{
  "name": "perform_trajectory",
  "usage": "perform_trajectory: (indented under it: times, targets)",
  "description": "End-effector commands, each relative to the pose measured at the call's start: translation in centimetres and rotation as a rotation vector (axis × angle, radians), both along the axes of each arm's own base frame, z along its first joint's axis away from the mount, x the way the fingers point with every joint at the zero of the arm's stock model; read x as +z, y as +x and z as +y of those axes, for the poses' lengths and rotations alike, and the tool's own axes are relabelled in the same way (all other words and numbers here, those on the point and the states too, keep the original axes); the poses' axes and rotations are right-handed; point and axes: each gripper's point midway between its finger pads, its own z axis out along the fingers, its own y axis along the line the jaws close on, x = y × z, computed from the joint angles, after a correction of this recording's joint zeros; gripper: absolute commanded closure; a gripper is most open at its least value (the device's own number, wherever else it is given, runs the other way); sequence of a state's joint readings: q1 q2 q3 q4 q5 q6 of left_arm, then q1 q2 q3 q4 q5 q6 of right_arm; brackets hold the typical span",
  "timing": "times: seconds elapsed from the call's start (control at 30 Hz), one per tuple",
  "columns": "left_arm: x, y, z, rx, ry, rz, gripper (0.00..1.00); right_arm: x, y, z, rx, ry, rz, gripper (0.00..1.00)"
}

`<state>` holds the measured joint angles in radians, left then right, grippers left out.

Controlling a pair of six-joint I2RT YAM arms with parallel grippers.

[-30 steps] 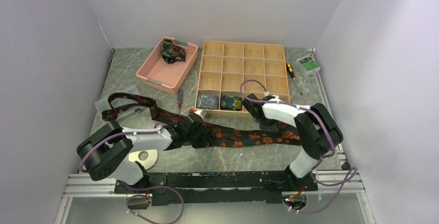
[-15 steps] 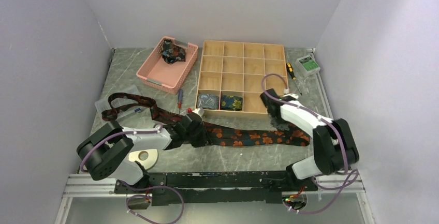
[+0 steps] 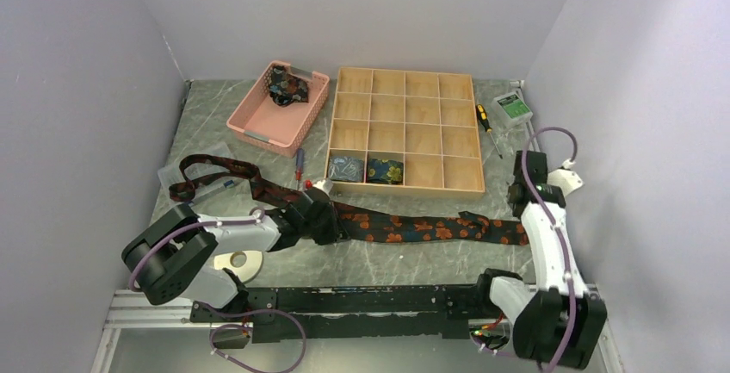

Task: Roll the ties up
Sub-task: Flatten out the tie at the center of the board.

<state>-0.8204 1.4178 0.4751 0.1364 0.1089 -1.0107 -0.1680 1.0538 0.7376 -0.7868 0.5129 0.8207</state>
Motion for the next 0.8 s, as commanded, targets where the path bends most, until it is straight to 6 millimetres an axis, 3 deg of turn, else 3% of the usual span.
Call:
perform_trajectory:
  times: [0.0,0.07,0.17,0.27,0.33,0.43,0.53,0.63,0.77]
  targets:
    - [-1.8,-1.0,2.4,0.004,0.109,0.030,0.97,7.2,1.1,-2.6,-0.075,-0.141,-0.288,0.66]
    - [-1.3,-0.9,2.2,-0.009,0.101,0.020,0.97,10.3,2.1,-2.6,-0.027,-0.176,-0.390,0.45]
    - [-0.3,-0.9,1.8,-0.028,0.082,0.006,0.97,12.9,4.1,-0.4,0.109,-0.135,-0.441,0.36]
    - [1.1,-1.0,1.5,-0.054,0.068,-0.005,0.97,14.0,6.4,4.7,0.347,-0.047,-0.538,0.33]
    - [2.5,-0.9,1.2,-0.057,0.051,-0.021,0.90,14.0,7.6,9.8,0.560,0.019,-0.605,0.25]
    - [5.4,-0.9,1.5,-0.062,0.033,-0.076,0.70,12.1,7.4,17.3,0.846,0.097,-0.580,0.21]
    - [7.5,-0.8,3.6,-0.005,0.073,-0.127,0.54,9.1,5.5,24.5,1.100,0.148,-0.496,0.21]
    - [8.0,-0.9,7.3,0.111,0.162,-0.159,0.52,6.3,3.7,29.2,1.256,0.207,-0.450,0.22]
    - [6.9,-1.6,12.0,0.284,0.262,-0.149,0.52,2.8,2.2,33.1,1.373,0.252,-0.405,0.24]
